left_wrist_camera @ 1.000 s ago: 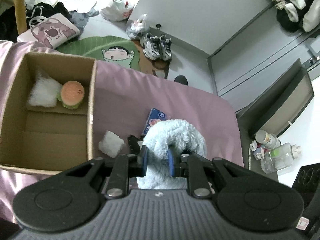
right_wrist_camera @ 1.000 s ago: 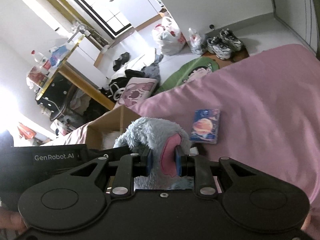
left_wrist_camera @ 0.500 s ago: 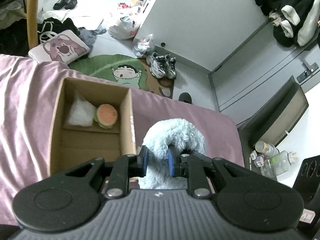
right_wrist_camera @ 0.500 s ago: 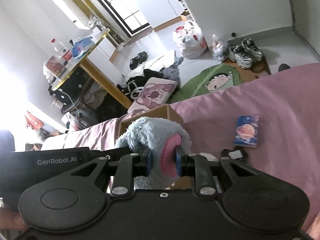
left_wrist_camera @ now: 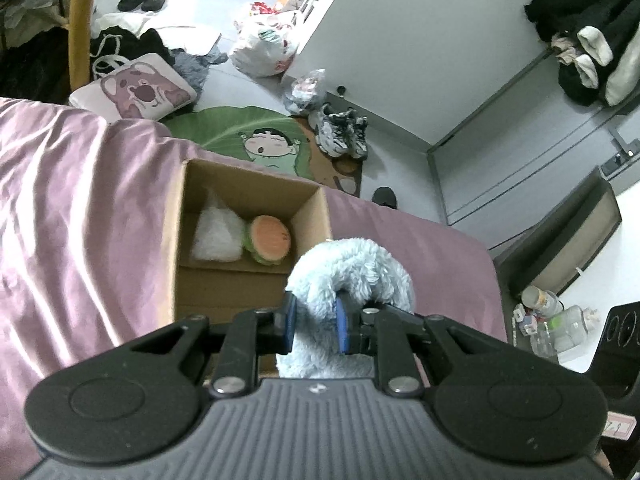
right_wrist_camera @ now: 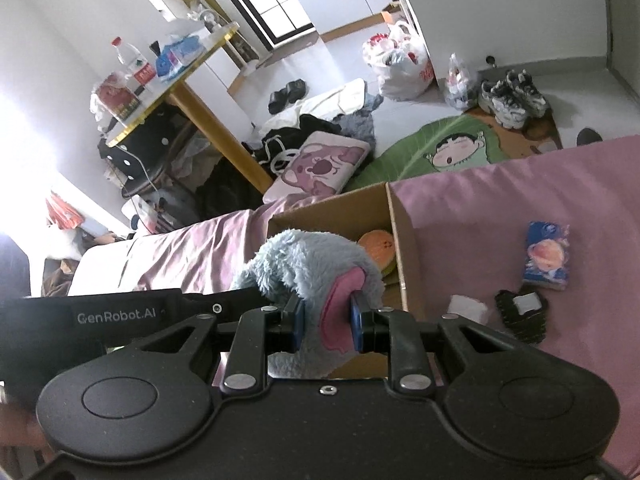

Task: Organize soft objects
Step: 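Carry the grey plush with both tools over the cardboard box, then open both tools releasing the grey plush into the box, then withdraw both tools from the box toward the small items on the sheet, then close the left tool on the grey-blue plush while the right tool grips the black lace item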

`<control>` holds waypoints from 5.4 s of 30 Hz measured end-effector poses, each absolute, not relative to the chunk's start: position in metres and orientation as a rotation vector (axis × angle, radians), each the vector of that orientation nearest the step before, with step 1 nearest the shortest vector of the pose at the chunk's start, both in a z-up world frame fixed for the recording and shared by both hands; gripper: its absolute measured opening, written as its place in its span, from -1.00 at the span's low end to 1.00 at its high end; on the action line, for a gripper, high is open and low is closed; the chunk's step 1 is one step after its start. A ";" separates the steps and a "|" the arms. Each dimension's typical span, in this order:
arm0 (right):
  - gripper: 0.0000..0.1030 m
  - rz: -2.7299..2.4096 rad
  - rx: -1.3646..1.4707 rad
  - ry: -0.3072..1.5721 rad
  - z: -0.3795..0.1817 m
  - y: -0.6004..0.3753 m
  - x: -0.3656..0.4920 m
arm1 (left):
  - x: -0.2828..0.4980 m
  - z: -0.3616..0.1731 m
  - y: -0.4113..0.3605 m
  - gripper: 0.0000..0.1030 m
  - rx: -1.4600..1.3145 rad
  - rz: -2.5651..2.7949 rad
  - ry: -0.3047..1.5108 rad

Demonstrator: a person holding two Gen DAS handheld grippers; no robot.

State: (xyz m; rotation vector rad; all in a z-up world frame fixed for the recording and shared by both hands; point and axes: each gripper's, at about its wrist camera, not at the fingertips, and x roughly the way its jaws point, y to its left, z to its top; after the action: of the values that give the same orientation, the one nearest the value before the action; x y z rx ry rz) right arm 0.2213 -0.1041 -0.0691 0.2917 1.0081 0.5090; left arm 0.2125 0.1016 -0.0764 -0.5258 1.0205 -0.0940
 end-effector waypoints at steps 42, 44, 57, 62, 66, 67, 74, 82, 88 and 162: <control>0.10 0.443 0.298 1.235 -0.126 -0.050 0.241 | 0.231 -0.116 0.157 -0.11 -0.572 0.033 1.130; 0.16 0.430 0.291 1.228 -0.119 -0.052 0.237 | 0.227 -0.109 0.155 0.12 -0.560 0.040 1.119; 0.82 0.388 0.263 1.112 -0.065 -0.084 0.210 | 0.195 -0.068 0.137 0.86 -0.536 0.028 1.045; 0.99 0.368 0.270 1.073 -0.050 -0.104 0.199 | 0.188 -0.049 0.121 0.86 -0.492 0.025 1.022; 1.00 0.330 0.265 1.040 -0.038 -0.120 0.192 | 0.184 -0.039 0.109 0.87 -0.475 0.022 1.017; 1.00 0.321 0.271 1.036 -0.035 -0.125 0.190 | 0.182 -0.037 0.107 0.88 -0.474 0.022 1.019; 1.00 0.333 0.284 0.998 -0.016 -0.153 0.177 | 0.169 -0.024 0.088 0.99 -0.440 0.009 0.992; 1.00 0.409 0.301 1.025 -0.013 -0.182 0.171 | 0.159 -0.020 0.067 0.99 -0.432 -0.007 0.980; 1.00 0.412 0.310 1.021 -0.019 -0.205 0.171 | 0.158 -0.017 0.053 0.99 -0.421 0.007 0.953; 0.26 0.521 0.378 1.364 -0.199 -0.240 0.308 | 0.234 -0.226 -0.076 -0.13 -0.582 0.327 1.131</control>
State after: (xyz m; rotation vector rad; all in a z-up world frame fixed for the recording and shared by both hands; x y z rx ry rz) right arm 0.3078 -0.2402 -0.1987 0.3783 1.3635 0.5211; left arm 0.2342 -0.0762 -0.2256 -0.5817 1.1305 0.3268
